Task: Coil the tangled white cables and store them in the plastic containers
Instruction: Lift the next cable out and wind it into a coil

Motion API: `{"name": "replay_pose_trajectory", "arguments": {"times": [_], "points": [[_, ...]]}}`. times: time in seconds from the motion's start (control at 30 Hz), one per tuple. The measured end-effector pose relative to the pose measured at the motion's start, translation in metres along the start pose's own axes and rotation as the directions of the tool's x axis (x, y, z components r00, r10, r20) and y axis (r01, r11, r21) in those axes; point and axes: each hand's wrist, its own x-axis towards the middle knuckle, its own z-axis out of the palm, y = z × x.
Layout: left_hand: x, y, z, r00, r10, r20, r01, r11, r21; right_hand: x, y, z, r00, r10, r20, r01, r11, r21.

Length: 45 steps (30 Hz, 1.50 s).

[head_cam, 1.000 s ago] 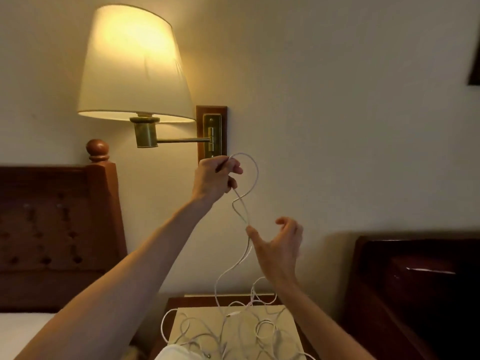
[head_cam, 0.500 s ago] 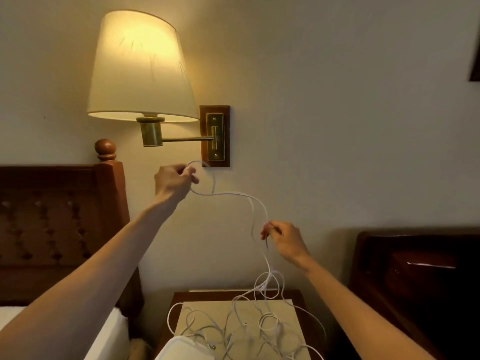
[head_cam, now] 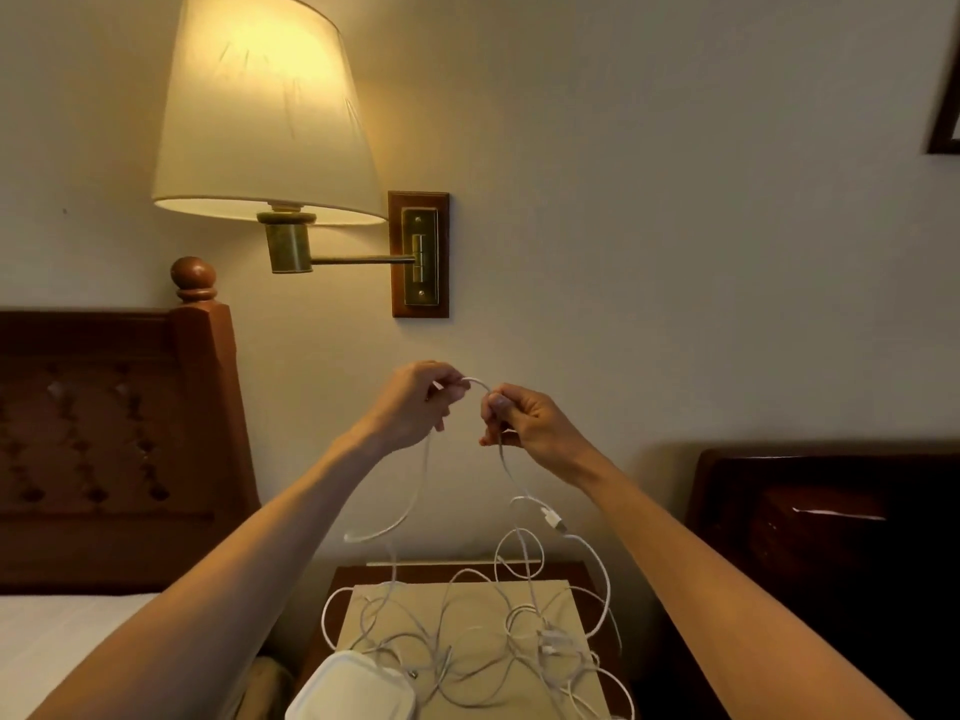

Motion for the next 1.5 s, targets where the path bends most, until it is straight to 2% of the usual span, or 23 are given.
{"name": "replay_pose_trajectory", "arguments": {"times": [0.07,0.17,0.27,0.33,0.4,0.5,0.57,0.63,0.7,0.8,0.87,0.93,0.97,1.03,1.1,1.13,1.2,1.23,1.27,1.33,1.4,1.47,1.5], "points": [[-0.002,-0.003,-0.001,0.996,0.049,-0.080,-0.047,0.998,0.032,-0.008,0.012,0.000,0.999,0.018,0.033,-0.017,0.999,-0.042],[0.002,0.003,-0.008,0.955,0.125,-0.271,-0.117,0.992,0.046,-0.018,0.050,0.002,0.987,0.103,0.125,-0.068,0.964,-0.255],[0.008,0.021,-0.024,0.886,0.264,-0.381,-0.214,0.962,0.168,-0.027,0.087,0.006,0.974,0.211,0.080,-0.177,0.933,-0.312],[0.009,0.029,-0.033,0.844,0.355,-0.402,-0.267,0.928,0.259,-0.029,0.099,0.009,0.967,0.252,0.032,-0.236,0.938,-0.252],[0.005,0.032,-0.036,0.832,0.409,-0.375,-0.301,0.901,0.314,-0.026,0.097,0.012,0.964,0.266,0.027,-0.254,0.943,-0.215],[-0.002,0.022,-0.035,0.863,0.401,-0.307,-0.288,0.891,0.351,-0.016,0.083,0.013,0.976,0.208,-0.070,-0.218,0.954,-0.208],[-0.007,0.010,-0.034,0.879,0.349,-0.324,-0.231,0.907,0.352,-0.011,0.068,0.010,0.982,0.157,-0.103,-0.179,0.950,-0.254],[-0.011,0.001,-0.033,0.880,0.328,-0.344,-0.212,0.919,0.332,-0.007,0.058,0.008,0.983,0.185,0.006,-0.167,0.900,-0.402],[-0.012,-0.002,-0.032,0.869,0.336,-0.362,-0.225,0.922,0.315,-0.005,0.053,0.012,0.952,0.282,0.121,-0.161,0.794,-0.586],[-0.005,-0.001,-0.031,0.851,0.344,-0.396,-0.216,0.918,0.334,-0.009,0.044,0.022,0.950,0.269,0.158,-0.094,0.730,-0.677],[-0.001,-0.003,-0.030,0.852,0.338,-0.400,-0.199,0.915,0.350,-0.014,0.028,0.030,0.963,0.172,0.209,-0.017,0.811,-0.585],[0.000,-0.009,-0.031,0.862,0.300,-0.409,-0.158,0.925,0.346,-0.021,0.008,0.033,0.967,0.064,0.248,0.003,0.965,-0.261],[-0.003,-0.014,-0.030,0.877,0.244,-0.414,-0.108,0.940,0.325,-0.025,-0.002,0.031,0.971,0.031,0.237,-0.019,0.999,-0.050],[-0.010,-0.037,-0.024,0.920,0.062,-0.387,0.044,0.965,0.258,-0.029,-0.022,0.023,0.977,0.020,0.210,-0.082,0.953,0.292],[-0.019,-0.047,-0.010,0.966,-0.115,-0.232,0.154,0.976,0.156,-0.026,-0.040,0.012,0.977,0.069,0.203,-0.165,0.845,0.509],[-0.023,-0.047,-0.003,0.973,-0.184,-0.140,0.190,0.981,0.034,-0.022,-0.048,0.006,0.978,0.100,0.186,-0.192,0.789,0.583],[-0.034,-0.032,0.011,0.957,-0.286,0.056,0.288,0.903,-0.317,-0.013,-0.059,-0.004,0.982,0.142,0.122,-0.187,0.702,0.688],[-0.041,-0.025,0.018,0.937,-0.310,0.160,0.349,0.828,-0.439,-0.009,-0.063,-0.011,0.985,0.152,0.078,-0.161,0.674,0.721],[-0.049,-0.019,0.024,0.922,-0.303,0.239,0.384,0.790,-0.477,-0.005,-0.067,-0.020,0.987,0.158,0.029,-0.127,0.655,0.745],[-0.064,-0.015,0.036,0.914,-0.285,0.288,0.396,0.781,-0.483,-0.002,-0.075,-0.039,0.983,0.177,-0.049,-0.075,0.626,0.776],[-0.073,-0.021,0.044,0.920,-0.342,0.192,0.392,0.805,-0.445,-0.004,-0.079,-0.057,0.973,0.213,-0.087,-0.068,0.628,0.776],[-0.079,-0.028,0.045,0.942,-0.335,0.036,0.334,0.915,-0.227,-0.009,-0.079,-0.071,0.964,0.239,-0.116,-0.081,0.682,0.727],[-0.080,-0.028,0.043,0.955,-0.296,0.004,0.296,0.952,-0.081,-0.012,-0.079,-0.075,0.961,0.243,-0.133,-0.086,0.718,0.691]]}}
